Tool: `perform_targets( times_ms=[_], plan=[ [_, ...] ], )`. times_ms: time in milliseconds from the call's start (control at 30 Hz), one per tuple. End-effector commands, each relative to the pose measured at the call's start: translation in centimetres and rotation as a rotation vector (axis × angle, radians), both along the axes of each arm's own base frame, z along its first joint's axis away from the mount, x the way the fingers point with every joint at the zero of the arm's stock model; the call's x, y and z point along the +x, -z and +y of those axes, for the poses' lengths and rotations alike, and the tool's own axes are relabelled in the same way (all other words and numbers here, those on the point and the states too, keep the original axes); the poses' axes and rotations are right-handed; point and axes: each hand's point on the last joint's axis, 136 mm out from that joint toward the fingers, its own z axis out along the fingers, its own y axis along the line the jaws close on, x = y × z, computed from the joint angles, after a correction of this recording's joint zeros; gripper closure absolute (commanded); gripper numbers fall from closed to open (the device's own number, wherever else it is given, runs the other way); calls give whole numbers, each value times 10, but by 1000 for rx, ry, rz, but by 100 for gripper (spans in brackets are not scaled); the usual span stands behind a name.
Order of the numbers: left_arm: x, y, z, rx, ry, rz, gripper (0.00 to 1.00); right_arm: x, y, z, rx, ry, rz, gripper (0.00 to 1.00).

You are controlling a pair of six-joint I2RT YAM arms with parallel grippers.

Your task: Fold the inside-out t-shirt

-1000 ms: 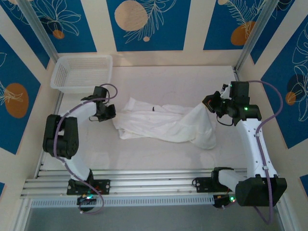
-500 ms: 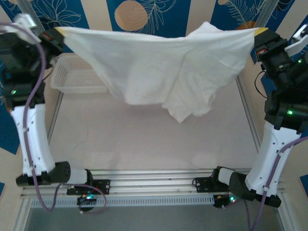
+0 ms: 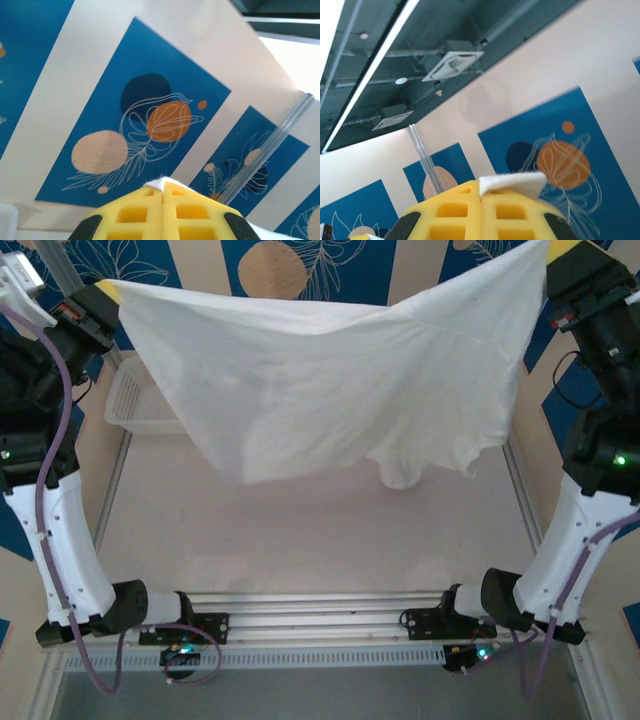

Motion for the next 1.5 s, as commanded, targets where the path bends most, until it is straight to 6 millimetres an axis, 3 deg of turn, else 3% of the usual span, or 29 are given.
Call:
perform_targets(
  times_ms=[0,100,200,300,433,533,667,867,900,933,967,1033,1100,1233,1300,1367,1467],
  plan=[
    [-62,-50,-14,74,19,-203,100,-70,-40,15,-115,87,-267,100],
    [-80,-62,-18,99,20,-253,100,-85,-50,15,-129,126,-320,100],
    [-71,-56,-13,92,-8,-221,100,-69,-48,11,-119,119,-280,100],
    [-43,-35,-7,83,-11,-153,100,-29,-36,4,-99,79,-188,100],
    [14,13,-2,67,12,-36,100,40,-6,-4,-99,12,-50,100],
    [59,61,-9,55,70,78,100,103,31,-11,-73,-32,93,100],
    [116,141,-32,108,84,243,100,179,94,-3,-108,-78,261,100],
    [218,284,-68,255,20,520,100,313,227,-12,-51,-107,568,100],
    [234,303,-71,256,5,554,100,326,240,-13,-40,-111,601,99],
    [252,324,-75,256,-4,588,94,346,264,-14,-29,-119,648,88],
    [269,341,-76,255,-15,614,81,364,284,-15,-18,-124,687,70],
    [291,353,-79,258,-22,621,65,385,312,-19,12,-138,737,55],
    [300,342,-79,273,-28,589,56,392,326,-27,61,-150,772,39],
    [288,296,-78,307,-25,511,43,377,332,-39,58,-115,848,34],
    [271,284,-86,300,26,516,43,363,335,-41,67,-105,897,35],
    [245,284,-104,298,108,556,43,341,348,-50,98,-59,998,35],
    [197,306,-146,343,231,619,44,298,388,-72,200,36,1203,36]
  ],
)
